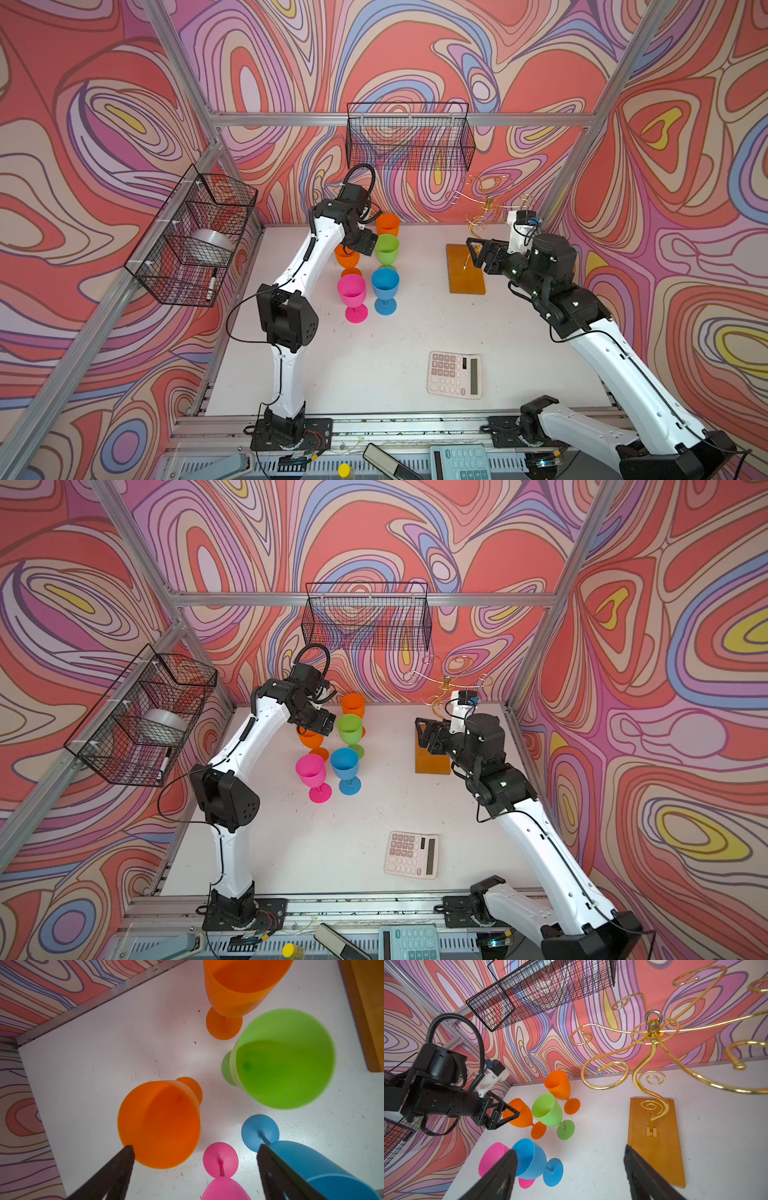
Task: Take the wine glass off the wine glass rack
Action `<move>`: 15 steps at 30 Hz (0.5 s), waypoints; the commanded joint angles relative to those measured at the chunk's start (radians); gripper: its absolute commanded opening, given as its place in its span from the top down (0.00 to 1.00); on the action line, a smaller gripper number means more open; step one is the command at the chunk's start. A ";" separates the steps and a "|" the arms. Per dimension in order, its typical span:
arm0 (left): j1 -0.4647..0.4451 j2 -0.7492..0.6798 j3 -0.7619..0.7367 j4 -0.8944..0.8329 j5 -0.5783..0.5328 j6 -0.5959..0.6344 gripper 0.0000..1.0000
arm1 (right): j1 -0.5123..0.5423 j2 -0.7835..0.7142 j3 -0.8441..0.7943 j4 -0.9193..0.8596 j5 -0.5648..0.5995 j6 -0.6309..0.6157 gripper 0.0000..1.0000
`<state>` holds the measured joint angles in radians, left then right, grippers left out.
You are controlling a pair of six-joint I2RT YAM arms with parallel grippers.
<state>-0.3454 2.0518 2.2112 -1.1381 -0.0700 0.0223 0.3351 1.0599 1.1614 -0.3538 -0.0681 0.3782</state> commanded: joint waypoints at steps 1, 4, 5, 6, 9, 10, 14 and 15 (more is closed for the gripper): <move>0.000 -0.086 -0.032 0.000 -0.029 -0.003 0.02 | 0.005 0.011 0.021 0.008 -0.008 -0.010 0.14; 0.000 -0.143 -0.072 0.034 -0.051 -0.011 0.00 | 0.004 0.007 0.026 0.010 0.005 -0.023 0.13; 0.000 -0.167 -0.087 0.048 -0.061 -0.016 0.00 | 0.005 0.004 0.029 0.009 0.018 -0.029 0.12; 0.000 -0.194 -0.112 0.069 -0.068 -0.020 0.00 | 0.005 -0.002 0.032 0.009 0.041 -0.036 0.12; -0.001 -0.297 -0.221 0.165 -0.085 -0.035 0.00 | 0.005 -0.027 0.036 0.014 0.117 -0.057 0.10; 0.000 -0.333 -0.265 0.199 -0.089 -0.042 0.00 | 0.005 -0.037 0.040 0.016 0.147 -0.065 0.09; 0.000 -0.504 -0.474 0.368 -0.116 -0.076 0.00 | 0.005 -0.086 0.048 0.036 0.285 -0.108 0.07; -0.001 -0.541 -0.519 0.407 -0.126 -0.086 0.00 | 0.005 -0.098 0.045 0.040 0.320 -0.117 0.06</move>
<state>-0.3462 1.5967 1.7725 -0.8776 -0.1551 -0.0185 0.3351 1.0084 1.1748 -0.3504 0.1127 0.3088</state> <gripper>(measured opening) 0.998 0.936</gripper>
